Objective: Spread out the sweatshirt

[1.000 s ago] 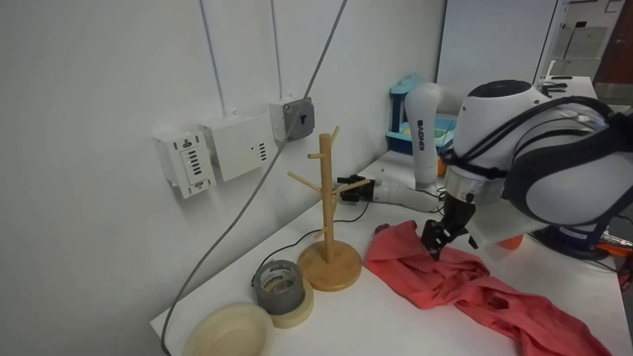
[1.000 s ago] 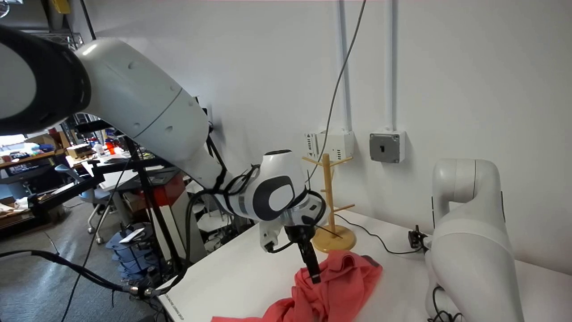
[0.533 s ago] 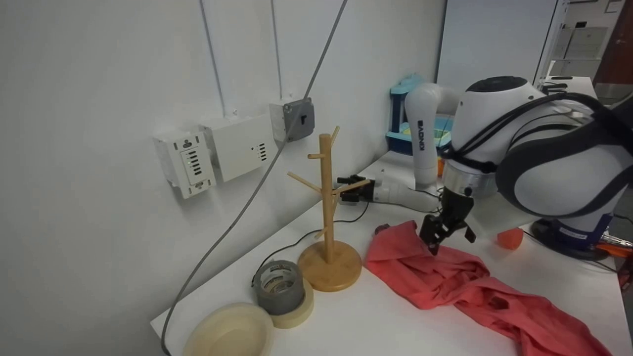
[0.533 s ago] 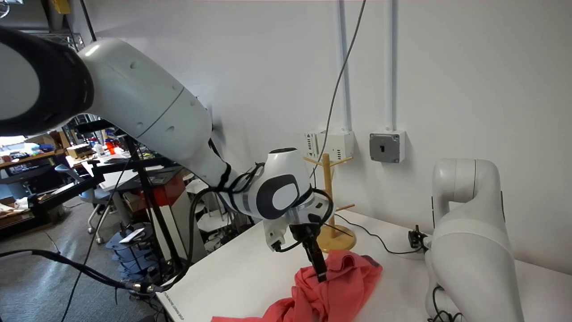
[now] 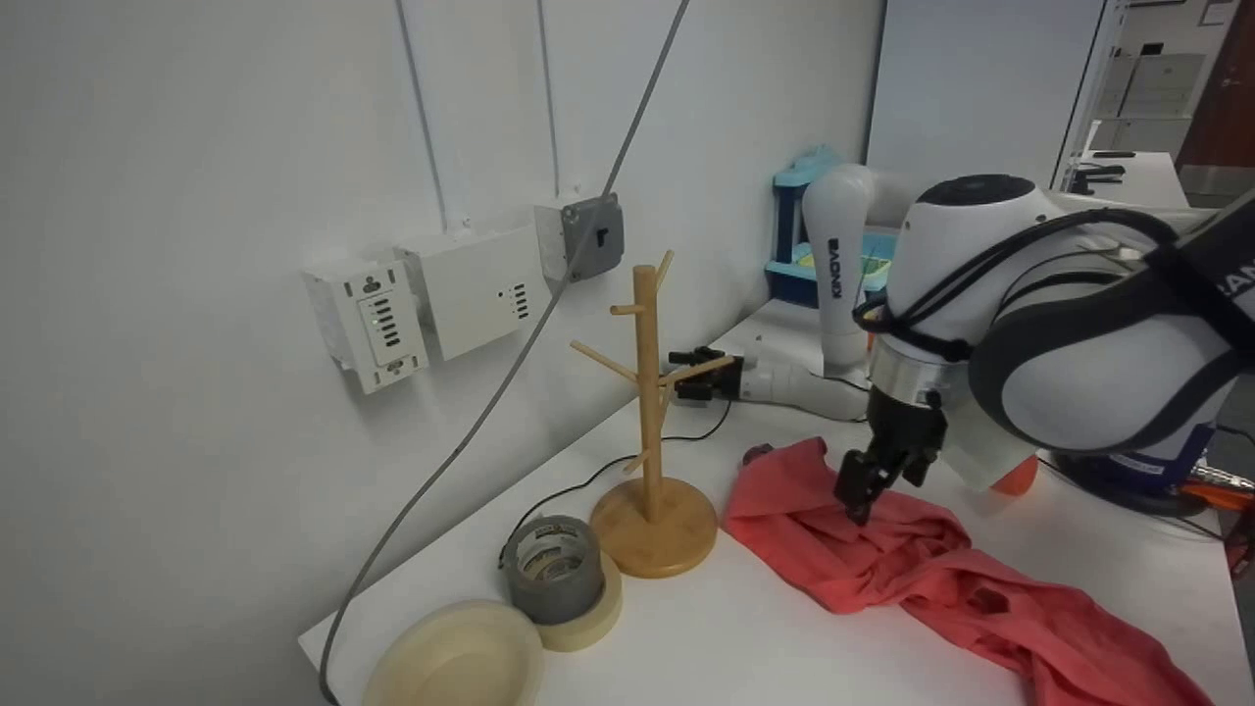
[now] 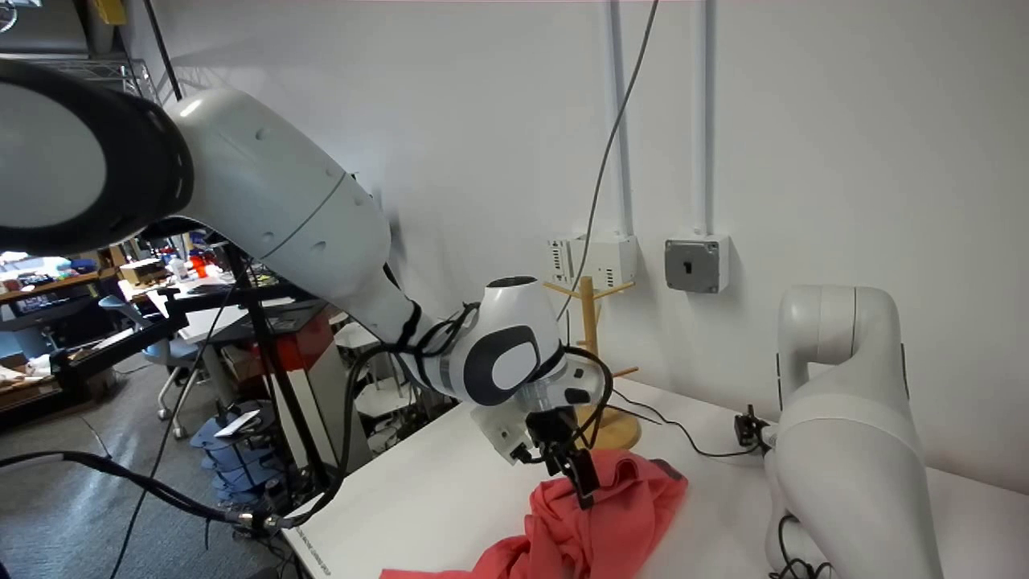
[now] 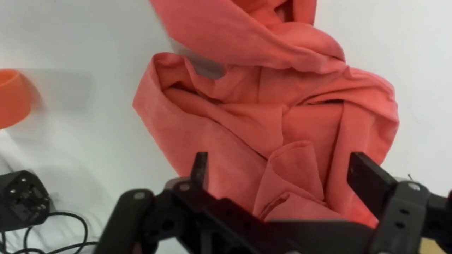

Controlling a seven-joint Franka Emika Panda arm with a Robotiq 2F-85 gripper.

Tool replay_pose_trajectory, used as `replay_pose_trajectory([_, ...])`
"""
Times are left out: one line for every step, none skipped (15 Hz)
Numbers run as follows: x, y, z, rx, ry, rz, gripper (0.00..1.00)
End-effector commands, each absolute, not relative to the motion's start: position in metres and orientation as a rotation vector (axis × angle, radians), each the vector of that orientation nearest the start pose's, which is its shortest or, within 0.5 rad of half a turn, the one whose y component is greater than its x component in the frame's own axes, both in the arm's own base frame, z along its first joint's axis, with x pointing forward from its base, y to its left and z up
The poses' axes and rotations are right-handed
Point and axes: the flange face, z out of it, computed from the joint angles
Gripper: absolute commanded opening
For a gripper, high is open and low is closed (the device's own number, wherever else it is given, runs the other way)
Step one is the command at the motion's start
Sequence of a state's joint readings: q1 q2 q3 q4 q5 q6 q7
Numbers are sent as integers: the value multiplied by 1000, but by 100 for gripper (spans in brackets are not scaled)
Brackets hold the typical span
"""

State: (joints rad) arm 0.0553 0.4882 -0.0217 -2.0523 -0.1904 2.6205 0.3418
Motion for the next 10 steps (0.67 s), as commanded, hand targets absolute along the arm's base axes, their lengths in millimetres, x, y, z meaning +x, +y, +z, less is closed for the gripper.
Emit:
replay_pose_trajectory([617, 19, 196, -3188, 9, -138, 100])
replay_pose_trajectory([620, 18, 194, -3184, -22, -135, 99])
replay_pose_trajectory([623, 16, 192, -3188, -36, -139, 100])
replay_pose_trajectory([627, 13, 191, -3194, -34, -146, 100])
replay_pose_trajectory([631, 11, 189, -3196, -31, -150, 100])
replay_pose_trajectory([633, 10, 187, -3199, -30, -151, 100])
replay_pose_trajectory([636, 8, 185, -3201, -33, -151, 100])
replay_pose_trajectory([637, 8, 182, -3204, -41, -146, 100])
replay_pose_trajectory([639, 8, 180, -3200, -53, -138, 100])
replay_pose_trajectory([639, 8, 177, -3191, -71, -125, 100])
